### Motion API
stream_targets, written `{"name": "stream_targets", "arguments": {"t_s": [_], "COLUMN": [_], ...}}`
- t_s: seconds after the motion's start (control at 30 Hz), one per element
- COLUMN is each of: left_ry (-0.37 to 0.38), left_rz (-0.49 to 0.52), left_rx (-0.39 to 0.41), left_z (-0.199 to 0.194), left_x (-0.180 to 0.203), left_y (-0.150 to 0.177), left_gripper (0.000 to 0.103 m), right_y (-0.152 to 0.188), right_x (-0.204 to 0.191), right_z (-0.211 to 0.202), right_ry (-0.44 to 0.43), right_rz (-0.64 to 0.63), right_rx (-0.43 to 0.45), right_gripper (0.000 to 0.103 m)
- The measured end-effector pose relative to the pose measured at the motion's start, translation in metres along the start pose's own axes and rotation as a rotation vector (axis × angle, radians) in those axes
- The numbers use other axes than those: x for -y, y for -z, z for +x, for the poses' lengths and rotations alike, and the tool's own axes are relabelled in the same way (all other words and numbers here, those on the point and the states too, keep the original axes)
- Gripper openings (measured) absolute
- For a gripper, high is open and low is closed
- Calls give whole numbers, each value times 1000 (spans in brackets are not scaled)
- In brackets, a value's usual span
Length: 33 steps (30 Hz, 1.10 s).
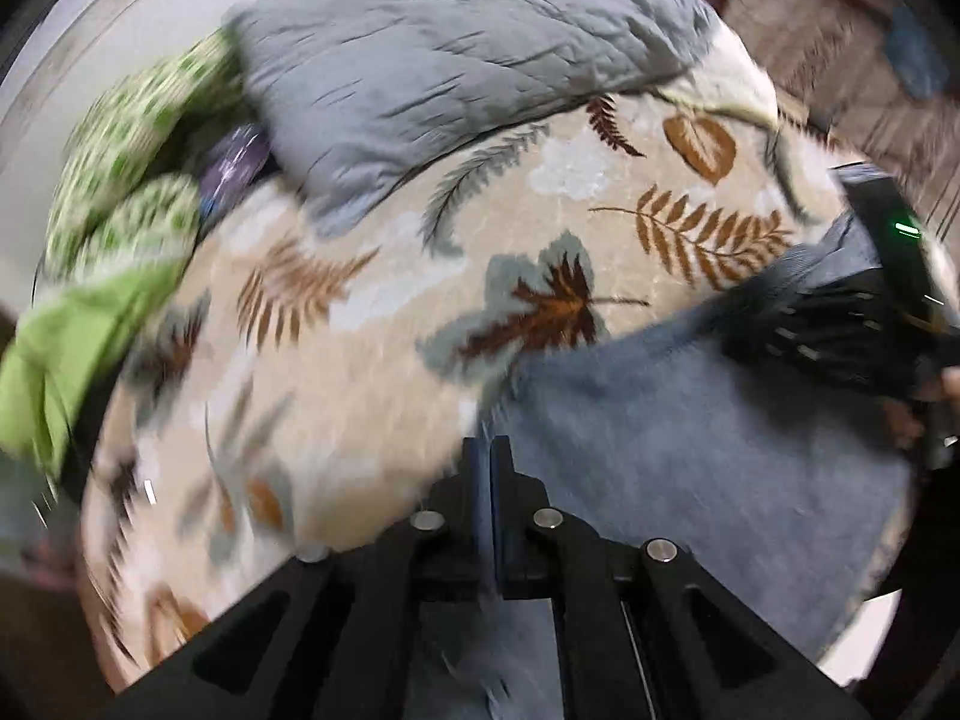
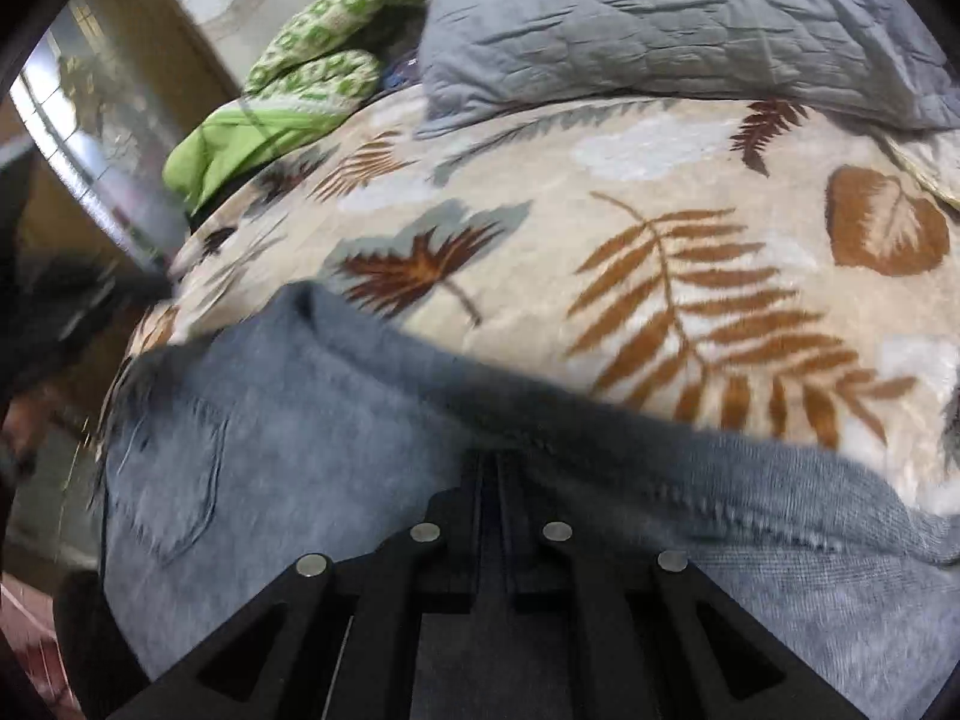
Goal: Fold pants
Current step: 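Open both grippers and release the folded jeans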
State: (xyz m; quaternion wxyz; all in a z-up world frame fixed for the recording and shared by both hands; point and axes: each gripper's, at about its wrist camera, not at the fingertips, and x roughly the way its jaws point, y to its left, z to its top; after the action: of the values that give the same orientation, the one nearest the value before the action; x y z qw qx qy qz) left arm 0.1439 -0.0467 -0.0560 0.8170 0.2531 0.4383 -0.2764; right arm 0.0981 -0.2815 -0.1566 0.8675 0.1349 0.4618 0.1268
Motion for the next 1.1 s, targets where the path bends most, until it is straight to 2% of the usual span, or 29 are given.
{"name": "stream_targets", "arguments": {"t_s": [0.1,0.17,0.23,0.27,0.33,0.43,0.53,0.6,0.73,0.87,0.93,0.97,1.07,1.1], "left_ry": [61,97,139,150,172,183,172,191,185,206,212,215,218,218], "left_rz": [-88,-122,-152,-162,-173,-182,-227,-250,-215,-223,-223,-223,-216,-213], "left_rx": [21,51,93,103,118,124,48,34,64,85,94,97,105,107], "left_z": [-20,-34,-46,-48,-49,-42,-20,-10,-14,-15,-17,-18,-18,-18], "left_x": [9,23,43,49,66,78,78,77,81,80,79,79,77,77], "left_y": [35,58,81,89,104,116,126,133,135,139,140,141,145,145], "left_gripper": [16,28,48,51,52,52,52,52,54,55,55,55,55,55], "right_y": [-12,-21,-27,-31,-40,-49,-59,-63,-69,-71,-70,-70,-70,-69], "right_x": [-8,-16,-30,-38,-52,-62,-70,-78,-83,-77,-75,-74,-74,-75], "right_z": [0,-13,-18,-18,-6,5,14,20,30,28,28,26,22,22], "right_ry": [38,-53,-131,-159,-222,-215,-249,-234,-180,-189,-180,-186,-204,-216], "right_rz": [32,51,15,-5,-22,-19,-23,-43,-51,-21,-12,0,9,9], "right_rx": [-4,43,76,79,45,34,39,34,9,18,21,25,41,41], "right_gripper": [10,10,10,10,11,11,11,11,11,13,18,25,63,63]}}
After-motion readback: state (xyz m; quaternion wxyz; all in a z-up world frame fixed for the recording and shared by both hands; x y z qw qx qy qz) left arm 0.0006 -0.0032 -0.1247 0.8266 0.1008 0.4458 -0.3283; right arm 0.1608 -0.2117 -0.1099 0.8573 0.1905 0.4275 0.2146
